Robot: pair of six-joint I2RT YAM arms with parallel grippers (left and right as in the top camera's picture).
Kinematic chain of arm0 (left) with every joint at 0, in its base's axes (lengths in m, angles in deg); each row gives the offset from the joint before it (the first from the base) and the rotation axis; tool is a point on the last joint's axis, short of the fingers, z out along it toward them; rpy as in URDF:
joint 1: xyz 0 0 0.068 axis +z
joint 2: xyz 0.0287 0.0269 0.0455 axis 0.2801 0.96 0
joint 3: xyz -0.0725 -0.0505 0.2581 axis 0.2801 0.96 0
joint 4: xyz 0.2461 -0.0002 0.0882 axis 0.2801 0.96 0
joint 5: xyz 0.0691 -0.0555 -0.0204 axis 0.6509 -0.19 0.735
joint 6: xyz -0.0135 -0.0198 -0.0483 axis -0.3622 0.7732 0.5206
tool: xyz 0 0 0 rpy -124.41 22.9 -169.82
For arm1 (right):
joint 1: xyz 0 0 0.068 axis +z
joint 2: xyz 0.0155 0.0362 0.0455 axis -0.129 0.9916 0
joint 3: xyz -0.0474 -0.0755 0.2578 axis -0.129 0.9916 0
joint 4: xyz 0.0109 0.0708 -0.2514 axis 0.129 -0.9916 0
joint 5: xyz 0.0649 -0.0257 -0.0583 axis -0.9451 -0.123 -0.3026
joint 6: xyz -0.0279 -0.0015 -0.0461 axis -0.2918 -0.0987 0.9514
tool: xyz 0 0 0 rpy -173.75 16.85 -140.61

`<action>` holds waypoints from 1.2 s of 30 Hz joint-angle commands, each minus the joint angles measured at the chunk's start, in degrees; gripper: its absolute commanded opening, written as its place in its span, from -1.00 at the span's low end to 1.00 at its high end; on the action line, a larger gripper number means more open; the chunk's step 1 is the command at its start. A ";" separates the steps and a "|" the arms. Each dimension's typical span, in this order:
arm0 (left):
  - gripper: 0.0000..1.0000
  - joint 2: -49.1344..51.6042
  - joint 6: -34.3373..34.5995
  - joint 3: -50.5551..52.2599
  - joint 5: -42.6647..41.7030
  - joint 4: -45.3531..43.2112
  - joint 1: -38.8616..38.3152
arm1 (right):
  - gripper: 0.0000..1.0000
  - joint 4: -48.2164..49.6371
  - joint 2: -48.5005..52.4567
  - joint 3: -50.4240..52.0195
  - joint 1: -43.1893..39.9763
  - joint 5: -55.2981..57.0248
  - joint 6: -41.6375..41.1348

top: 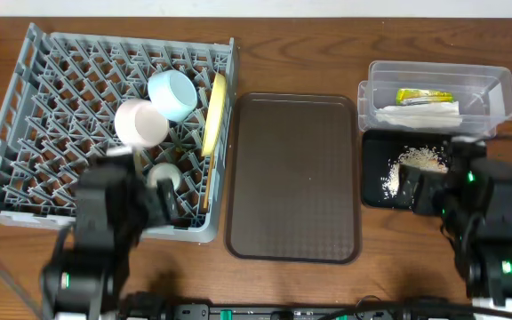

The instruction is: Sort waste into correct bins and load items into the dishwasher

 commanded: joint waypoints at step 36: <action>0.89 -8.63 -0.92 3.67 0.31 -0.33 0.20 | 0.99 -8.15 -6.10 1.09 7.54 3.39 -0.35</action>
